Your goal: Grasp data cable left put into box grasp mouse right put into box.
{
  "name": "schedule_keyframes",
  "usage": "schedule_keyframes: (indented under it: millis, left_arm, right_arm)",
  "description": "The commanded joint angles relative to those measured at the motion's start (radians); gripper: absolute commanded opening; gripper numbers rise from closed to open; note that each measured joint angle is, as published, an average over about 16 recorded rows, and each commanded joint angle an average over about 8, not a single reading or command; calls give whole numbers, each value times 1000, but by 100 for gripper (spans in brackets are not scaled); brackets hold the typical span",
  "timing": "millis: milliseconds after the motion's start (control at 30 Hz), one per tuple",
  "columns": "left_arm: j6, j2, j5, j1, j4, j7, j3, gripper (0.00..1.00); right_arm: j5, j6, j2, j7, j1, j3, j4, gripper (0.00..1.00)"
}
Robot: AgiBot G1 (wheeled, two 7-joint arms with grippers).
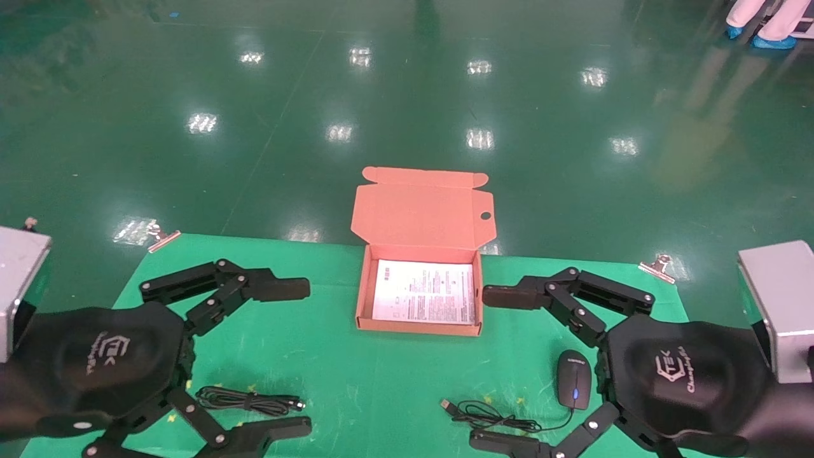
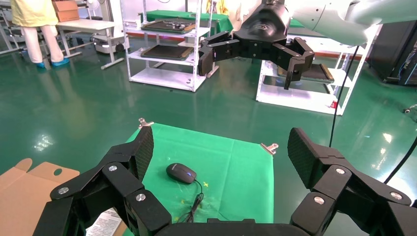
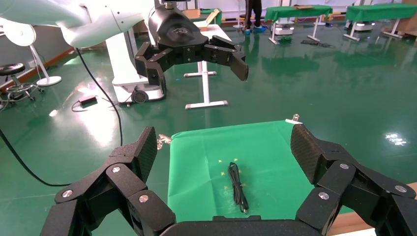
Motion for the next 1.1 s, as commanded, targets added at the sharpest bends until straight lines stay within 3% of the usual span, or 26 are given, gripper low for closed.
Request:
schedule_keyframes:
  millis: [33, 833, 1100]
  left_arm:
    - [0, 0, 0, 0, 0, 0, 0, 100]
    - [1, -1, 4, -1, -1, 0, 2, 100]
    - [33, 20, 92, -70, 11, -17, 53, 100]
  right_arm:
    - [0, 0, 0, 0, 0, 0, 0, 100]
    - [-2, 0, 1, -2, 1, 0, 1, 100]
    - [-81, -14, 3, -54, 38, -16, 19, 100]
